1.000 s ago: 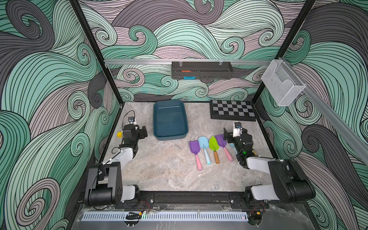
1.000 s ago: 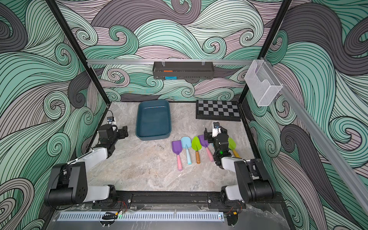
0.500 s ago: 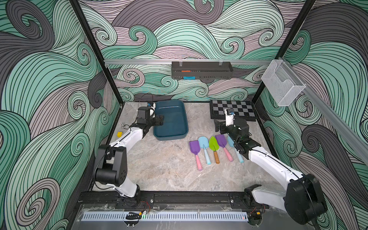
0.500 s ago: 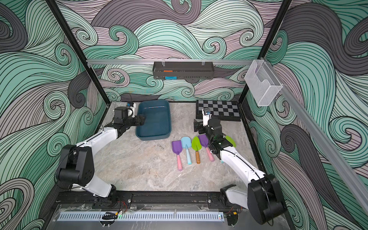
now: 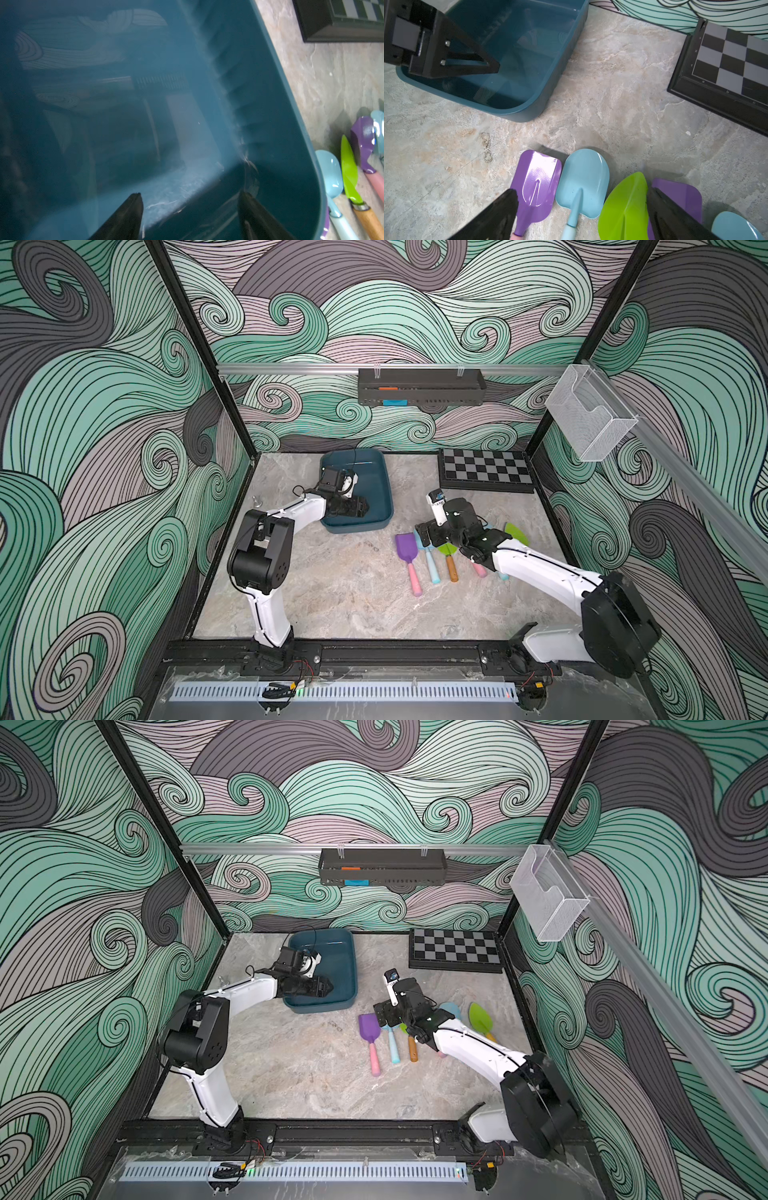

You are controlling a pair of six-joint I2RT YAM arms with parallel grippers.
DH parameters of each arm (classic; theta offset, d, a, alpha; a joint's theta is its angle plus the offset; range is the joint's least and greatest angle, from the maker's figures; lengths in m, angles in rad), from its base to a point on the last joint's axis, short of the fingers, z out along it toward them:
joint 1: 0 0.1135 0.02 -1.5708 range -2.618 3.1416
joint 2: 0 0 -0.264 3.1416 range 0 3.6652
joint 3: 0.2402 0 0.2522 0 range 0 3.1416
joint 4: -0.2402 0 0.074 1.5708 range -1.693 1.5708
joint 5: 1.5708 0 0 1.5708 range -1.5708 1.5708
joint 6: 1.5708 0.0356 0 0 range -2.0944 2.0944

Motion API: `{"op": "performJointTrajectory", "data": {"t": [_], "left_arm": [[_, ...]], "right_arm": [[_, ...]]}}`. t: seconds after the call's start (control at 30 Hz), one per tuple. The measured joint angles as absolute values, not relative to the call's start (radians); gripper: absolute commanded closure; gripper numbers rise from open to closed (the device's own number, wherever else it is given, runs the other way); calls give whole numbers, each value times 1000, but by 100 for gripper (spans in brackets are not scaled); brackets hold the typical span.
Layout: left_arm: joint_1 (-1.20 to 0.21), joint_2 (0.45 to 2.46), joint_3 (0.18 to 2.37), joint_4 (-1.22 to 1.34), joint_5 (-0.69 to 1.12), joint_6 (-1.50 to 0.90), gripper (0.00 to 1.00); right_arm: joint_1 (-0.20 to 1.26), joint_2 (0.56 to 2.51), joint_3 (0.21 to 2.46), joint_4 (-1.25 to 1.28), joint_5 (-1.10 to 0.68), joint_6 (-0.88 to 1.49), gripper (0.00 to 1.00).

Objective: Put the shovel into the storage box
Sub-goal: Move the storage box to the center of the board.

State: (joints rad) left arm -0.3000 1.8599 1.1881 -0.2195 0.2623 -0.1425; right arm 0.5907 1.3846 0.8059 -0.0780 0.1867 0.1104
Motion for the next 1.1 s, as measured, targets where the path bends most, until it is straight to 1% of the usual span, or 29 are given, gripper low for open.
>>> {"op": "performJointTrajectory", "data": {"t": [0.23, 0.47, 0.73, 0.87, 0.93, 1.03, 1.1], "left_arm": [[-331, 1799, 1071, -258, 225, -159, 25], [-351, 1682, 943, -272, 189, -189, 25], [-454, 1534, 820, -271, 171, -224, 25], [-485, 1477, 762, -284, 160, -241, 25], [-487, 1448, 741, -297, 139, -247, 24], [-487, 1394, 733, -319, 97, -255, 22], [-487, 1354, 739, -321, 70, -258, 22]], "right_arm": [[612, 1404, 784, -79, 194, 126, 1], [624, 1404, 760, -78, 202, 145, 1], [669, 1389, 731, -83, 214, 172, 1], [720, 1357, 709, -102, 229, 204, 1], [759, 1331, 693, -115, 239, 228, 4], [833, 1295, 680, -140, 251, 276, 13], [885, 1282, 680, -156, 254, 316, 20]]}}
